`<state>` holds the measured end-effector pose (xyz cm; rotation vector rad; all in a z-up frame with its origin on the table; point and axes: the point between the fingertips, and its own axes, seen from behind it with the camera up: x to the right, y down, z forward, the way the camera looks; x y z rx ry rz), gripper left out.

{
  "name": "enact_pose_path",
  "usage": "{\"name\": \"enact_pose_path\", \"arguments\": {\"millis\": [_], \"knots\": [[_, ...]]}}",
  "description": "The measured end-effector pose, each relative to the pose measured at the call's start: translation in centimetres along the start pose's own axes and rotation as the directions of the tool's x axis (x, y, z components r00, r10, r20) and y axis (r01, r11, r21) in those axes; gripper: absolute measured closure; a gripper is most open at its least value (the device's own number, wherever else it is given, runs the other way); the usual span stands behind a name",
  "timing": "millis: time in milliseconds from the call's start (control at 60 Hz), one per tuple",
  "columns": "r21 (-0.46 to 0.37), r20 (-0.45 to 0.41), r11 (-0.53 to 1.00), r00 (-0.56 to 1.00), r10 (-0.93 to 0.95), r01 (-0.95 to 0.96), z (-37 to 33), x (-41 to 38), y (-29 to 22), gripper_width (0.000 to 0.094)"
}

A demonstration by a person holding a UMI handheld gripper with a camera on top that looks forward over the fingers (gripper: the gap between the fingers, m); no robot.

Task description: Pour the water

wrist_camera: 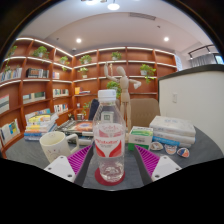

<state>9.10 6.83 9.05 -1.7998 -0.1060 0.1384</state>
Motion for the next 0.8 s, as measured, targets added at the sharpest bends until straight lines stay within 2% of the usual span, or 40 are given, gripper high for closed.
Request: {"name": "enact_pose_path", "arguments": {"millis": [233, 433, 550, 800], "knots": [[-0.009, -0.048, 0.996, 0.995, 0.085, -0.086, -7.1, 0.5, 0.9, 0.0090], [0.041, -0.113, 0.998, 0.992, 0.056, -0.051, -11.6, 1.0, -0.3, 0.0092], [0.077, -0.105, 0.996, 0.993, 0.062, -0.055, -13.0, 0.4, -1.4, 0.0092], [0.060, -0.105, 0.996, 0.992, 0.077, -0.071, -13.3, 0.1, -1.3, 0.0092]]}}
